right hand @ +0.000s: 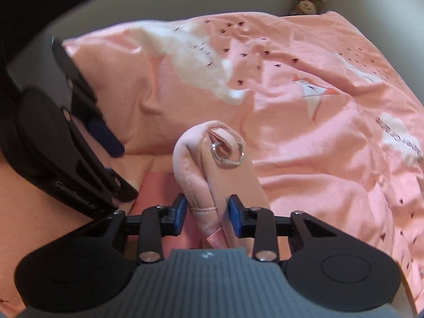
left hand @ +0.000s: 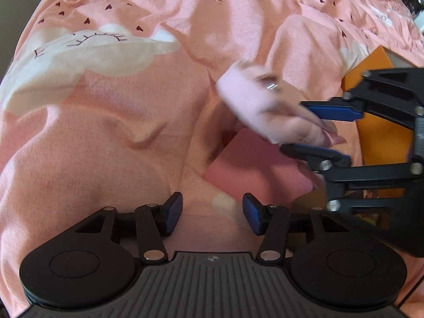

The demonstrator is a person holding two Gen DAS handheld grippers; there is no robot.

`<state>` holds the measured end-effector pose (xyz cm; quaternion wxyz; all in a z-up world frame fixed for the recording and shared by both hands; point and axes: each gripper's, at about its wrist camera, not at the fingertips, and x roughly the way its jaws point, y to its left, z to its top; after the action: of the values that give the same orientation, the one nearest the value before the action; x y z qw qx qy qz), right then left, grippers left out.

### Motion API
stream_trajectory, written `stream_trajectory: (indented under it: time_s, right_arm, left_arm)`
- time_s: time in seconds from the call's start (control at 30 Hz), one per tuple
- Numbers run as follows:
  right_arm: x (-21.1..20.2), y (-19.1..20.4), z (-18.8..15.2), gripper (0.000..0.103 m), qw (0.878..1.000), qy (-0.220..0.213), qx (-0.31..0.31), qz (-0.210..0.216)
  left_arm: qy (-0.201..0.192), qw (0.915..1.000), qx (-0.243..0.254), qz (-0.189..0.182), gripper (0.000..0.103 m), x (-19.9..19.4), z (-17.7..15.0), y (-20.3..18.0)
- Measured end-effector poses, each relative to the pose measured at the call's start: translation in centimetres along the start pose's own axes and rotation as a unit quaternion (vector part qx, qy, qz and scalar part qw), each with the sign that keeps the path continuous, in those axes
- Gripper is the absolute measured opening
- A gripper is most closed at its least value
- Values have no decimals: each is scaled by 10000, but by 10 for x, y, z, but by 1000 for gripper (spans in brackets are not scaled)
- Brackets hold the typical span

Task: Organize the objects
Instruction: 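Grasp the pink pouch with the right tool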

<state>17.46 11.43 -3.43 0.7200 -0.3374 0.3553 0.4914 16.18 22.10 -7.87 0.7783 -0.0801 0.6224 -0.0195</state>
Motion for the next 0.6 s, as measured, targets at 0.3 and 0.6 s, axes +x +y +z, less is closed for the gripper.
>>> stream_trajectory:
  time_s: [0.3,0.6]
  right_arm:
    - [-47,-52,-29,32,9892,1,1443,249]
    - [-49,-76,-68,32,9750,150,2160,504]
  left_arm:
    - [125,9946,-979,-307,66,8,4,-4]
    - [531,9903,-1190,-484,66,23,14,-23]
